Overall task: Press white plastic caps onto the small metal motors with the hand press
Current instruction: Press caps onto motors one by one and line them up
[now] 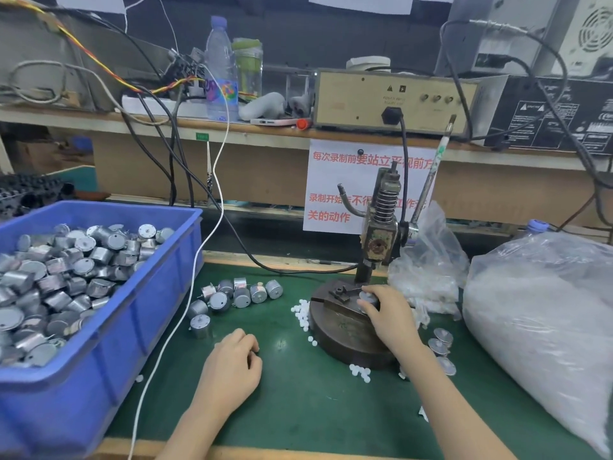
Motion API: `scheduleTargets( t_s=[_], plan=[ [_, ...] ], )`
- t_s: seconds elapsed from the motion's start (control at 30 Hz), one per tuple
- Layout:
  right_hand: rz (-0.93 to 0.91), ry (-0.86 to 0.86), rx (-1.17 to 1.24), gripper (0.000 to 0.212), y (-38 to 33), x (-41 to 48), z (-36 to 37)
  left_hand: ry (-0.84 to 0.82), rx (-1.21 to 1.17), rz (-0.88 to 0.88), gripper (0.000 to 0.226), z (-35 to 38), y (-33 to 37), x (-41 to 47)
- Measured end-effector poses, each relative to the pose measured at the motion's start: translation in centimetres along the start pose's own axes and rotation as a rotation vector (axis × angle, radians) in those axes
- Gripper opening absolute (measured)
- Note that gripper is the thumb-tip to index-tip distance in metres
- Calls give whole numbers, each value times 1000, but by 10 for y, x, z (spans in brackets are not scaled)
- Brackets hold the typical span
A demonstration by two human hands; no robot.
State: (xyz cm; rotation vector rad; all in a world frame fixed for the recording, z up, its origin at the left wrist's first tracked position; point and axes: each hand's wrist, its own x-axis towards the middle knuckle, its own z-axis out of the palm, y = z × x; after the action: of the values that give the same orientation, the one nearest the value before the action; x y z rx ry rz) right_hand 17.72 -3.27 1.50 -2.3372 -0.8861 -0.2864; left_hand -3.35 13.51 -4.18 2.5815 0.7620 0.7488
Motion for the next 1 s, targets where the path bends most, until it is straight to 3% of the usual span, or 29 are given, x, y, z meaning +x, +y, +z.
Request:
scheduleTargets(
  t_s=[0.23, 0.37, 0.43, 0.53, 0.67, 0.87, 1.0],
  plan=[
    [-5, -26, 125, 38, 13, -50, -24, -10, 48, 0, 10, 1, 0, -2],
    [-21, -89, 186, 42, 22, -87, -29, 66, 131, 104, 20, 1, 5, -11],
    [-63, -119, 134, 41, 29, -101, -24, 96, 188, 159, 26, 0, 12, -14],
    [-160, -127, -86, 38, 32, -109, -20, 77, 183, 156, 8, 2, 21, -16],
    [-182, 81, -186, 47, 25, -111, -13, 13, 125, 75, 15, 12, 32, -16],
    [-224, 128, 106, 39, -24, -91, 14, -37, 71, 64, 37, 42, 50, 7],
    [-127, 97, 299, 27, -52, -84, 39, -105, 39, 114, 34, 52, 56, 24]
  ],
)
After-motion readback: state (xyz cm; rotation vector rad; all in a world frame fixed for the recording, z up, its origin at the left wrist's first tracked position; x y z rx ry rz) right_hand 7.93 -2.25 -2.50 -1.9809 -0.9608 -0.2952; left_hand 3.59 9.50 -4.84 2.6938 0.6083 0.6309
